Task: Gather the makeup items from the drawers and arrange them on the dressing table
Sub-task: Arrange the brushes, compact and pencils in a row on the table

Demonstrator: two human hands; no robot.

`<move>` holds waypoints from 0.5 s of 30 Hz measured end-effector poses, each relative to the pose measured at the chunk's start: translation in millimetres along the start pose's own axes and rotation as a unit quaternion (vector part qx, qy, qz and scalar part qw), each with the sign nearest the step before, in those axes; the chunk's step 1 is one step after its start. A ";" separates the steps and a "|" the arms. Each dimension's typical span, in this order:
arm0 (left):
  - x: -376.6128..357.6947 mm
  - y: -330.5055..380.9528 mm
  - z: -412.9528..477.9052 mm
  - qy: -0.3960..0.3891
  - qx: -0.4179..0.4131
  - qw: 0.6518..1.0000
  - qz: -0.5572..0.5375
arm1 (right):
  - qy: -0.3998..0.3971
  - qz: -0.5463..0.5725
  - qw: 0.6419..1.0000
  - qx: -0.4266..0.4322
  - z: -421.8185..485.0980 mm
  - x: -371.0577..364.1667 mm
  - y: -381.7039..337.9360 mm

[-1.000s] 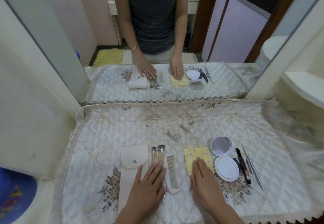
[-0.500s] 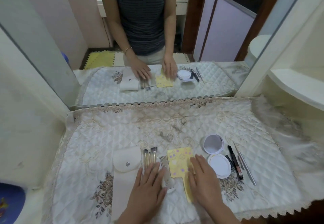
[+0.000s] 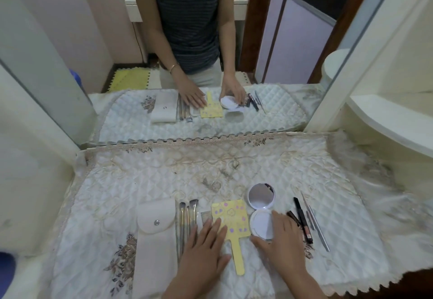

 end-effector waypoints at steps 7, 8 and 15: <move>-6.1 5.5 5.1 -0.022 0.010 1.000 -0.010 | 0.048 0.050 0.997 -0.018 -6.9 8.2 5.2; -6.1 9.6 9.1 -0.018 0.007 1.000 -0.011 | 0.066 0.062 0.996 -0.020 -9.2 13.8 10.7; -9.3 61.8 49.0 0.041 -0.006 0.997 -0.065 | 0.085 0.108 0.988 -0.068 6.1 41.4 76.1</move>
Point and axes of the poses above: each hand's wrist, its own z-axis towards the middle knuckle, its own x-axis out of the back of the hand, y = z × x, the point moved 6 cm from there along z, towards the middle knuckle, and after that the axes turned 4 degrees about -z, right-handed, at the moved point
